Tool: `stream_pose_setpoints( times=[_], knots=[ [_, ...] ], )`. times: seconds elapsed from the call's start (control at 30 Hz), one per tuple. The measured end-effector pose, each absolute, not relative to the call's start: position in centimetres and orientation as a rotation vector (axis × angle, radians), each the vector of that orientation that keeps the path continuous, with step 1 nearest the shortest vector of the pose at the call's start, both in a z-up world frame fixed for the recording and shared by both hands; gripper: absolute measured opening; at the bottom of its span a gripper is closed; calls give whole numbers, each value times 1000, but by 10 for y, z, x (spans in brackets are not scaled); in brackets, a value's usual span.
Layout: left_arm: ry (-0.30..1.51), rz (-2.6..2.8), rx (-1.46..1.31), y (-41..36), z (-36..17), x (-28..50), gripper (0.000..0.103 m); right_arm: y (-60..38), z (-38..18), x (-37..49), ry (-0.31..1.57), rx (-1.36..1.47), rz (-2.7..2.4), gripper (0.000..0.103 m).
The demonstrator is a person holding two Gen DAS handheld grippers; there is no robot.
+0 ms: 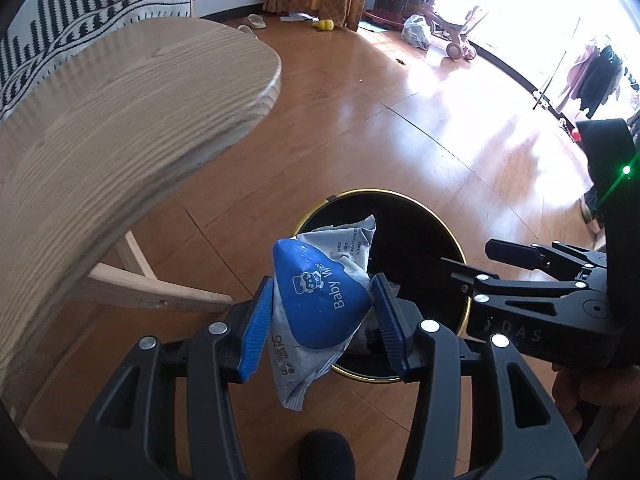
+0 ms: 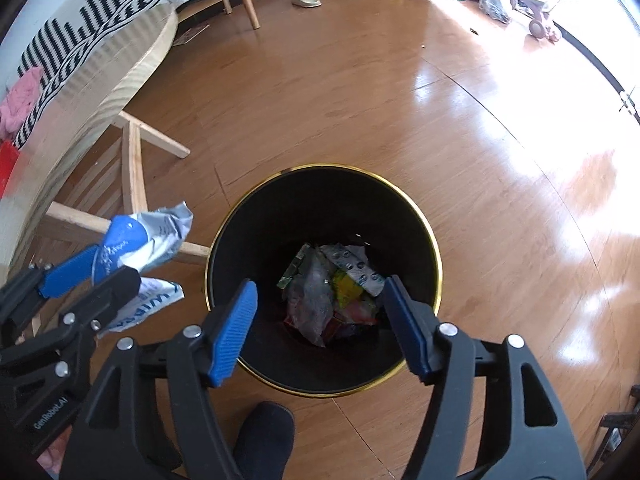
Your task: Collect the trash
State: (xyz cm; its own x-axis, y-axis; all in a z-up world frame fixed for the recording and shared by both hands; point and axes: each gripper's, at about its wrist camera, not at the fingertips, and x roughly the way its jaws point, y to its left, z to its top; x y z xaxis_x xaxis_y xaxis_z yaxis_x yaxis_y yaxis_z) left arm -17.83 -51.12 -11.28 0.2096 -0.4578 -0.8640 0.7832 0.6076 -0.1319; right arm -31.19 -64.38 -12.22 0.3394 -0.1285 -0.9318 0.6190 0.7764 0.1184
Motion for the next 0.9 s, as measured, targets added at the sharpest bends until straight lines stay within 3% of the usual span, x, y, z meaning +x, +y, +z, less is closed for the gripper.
stream_pose_setpoints(
  times=[0.37,0.4,0.43,0.5,0.67,0.9],
  knots=[
    [1163,-980,291,-536,-144,-175,51,-662,-109,-333,1089,562,-603,69],
    [1168,-989,283,-537,-145,-174,57,-663,-107,-333,1084,563,-606,69],
    [1164,-993,281,-538,-145,-174,71,-662,-104,-333,1075,566,-609,70],
    [1137,-981,285,-538,-140,-177,81,-662,-99,-333,1062,565,-616,71],
    [1097,-982,292,-519,-112,-175,87,-649,-79,-324,1021,540,-610,72],
    [922,-910,251,-432,-35,-142,94,-588,-30,-272,933,385,-515,76]
  ],
)
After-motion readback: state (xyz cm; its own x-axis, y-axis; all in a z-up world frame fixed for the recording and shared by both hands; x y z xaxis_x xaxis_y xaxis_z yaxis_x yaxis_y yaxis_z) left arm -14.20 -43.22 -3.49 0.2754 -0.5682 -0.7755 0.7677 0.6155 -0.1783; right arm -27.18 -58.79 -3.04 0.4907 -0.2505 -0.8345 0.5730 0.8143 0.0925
